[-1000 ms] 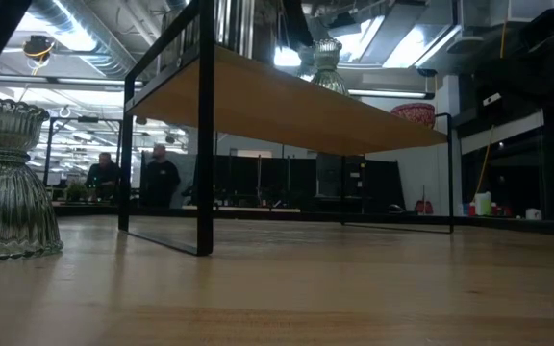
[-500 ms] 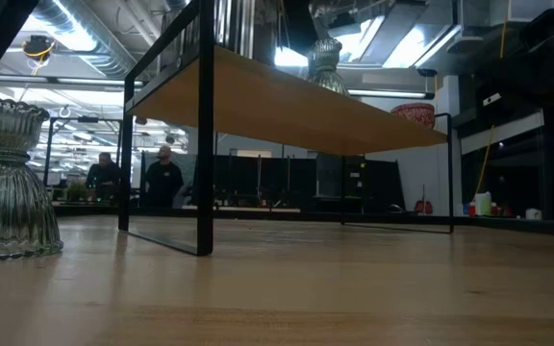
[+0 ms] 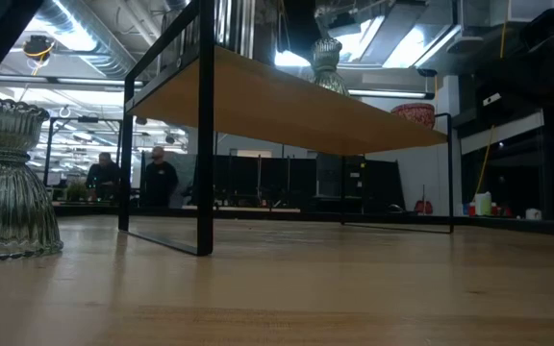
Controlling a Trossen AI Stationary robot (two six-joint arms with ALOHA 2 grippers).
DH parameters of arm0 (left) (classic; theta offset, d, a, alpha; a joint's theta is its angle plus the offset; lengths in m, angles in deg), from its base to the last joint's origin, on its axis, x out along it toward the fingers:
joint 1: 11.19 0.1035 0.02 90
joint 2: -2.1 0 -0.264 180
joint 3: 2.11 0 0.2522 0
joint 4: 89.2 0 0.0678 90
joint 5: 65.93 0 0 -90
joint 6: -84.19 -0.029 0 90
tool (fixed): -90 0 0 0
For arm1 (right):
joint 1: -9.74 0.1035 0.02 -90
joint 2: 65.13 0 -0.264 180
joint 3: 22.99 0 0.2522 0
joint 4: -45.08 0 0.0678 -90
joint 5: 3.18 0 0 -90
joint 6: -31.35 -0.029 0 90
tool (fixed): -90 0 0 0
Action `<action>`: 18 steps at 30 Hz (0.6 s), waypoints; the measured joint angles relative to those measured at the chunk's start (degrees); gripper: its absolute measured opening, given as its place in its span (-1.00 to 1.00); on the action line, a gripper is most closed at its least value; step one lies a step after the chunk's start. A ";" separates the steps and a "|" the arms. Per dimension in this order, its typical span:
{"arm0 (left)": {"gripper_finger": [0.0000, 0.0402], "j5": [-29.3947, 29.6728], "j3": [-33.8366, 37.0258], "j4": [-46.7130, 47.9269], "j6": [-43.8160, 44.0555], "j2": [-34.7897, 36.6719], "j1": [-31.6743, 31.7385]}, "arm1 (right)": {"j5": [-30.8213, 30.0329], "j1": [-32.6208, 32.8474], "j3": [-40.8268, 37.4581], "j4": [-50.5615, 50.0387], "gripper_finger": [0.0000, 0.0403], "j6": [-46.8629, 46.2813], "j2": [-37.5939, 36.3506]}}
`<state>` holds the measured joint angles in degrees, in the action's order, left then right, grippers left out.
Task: Pick & Place candle stick holders
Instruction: Put the top transparent candle holder on the shelf
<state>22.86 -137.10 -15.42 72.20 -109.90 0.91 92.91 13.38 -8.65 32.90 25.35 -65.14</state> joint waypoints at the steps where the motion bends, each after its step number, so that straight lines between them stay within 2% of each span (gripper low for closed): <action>1: -0.09 -0.48 0.00 0.06 -0.02 -0.34 -0.01 | 0.00 0.00 -0.02 0.00 -0.95 0.00 0.00; 18: -0.09 -0.40 0.00 -1.59 -1.82 -2.11 -0.01 | 0.00 0.00 0.00 0.00 -0.95 0.00 0.00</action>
<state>22.46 -137.10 -17.01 70.37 -112.01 0.90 92.91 13.38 -8.65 32.90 25.35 -65.14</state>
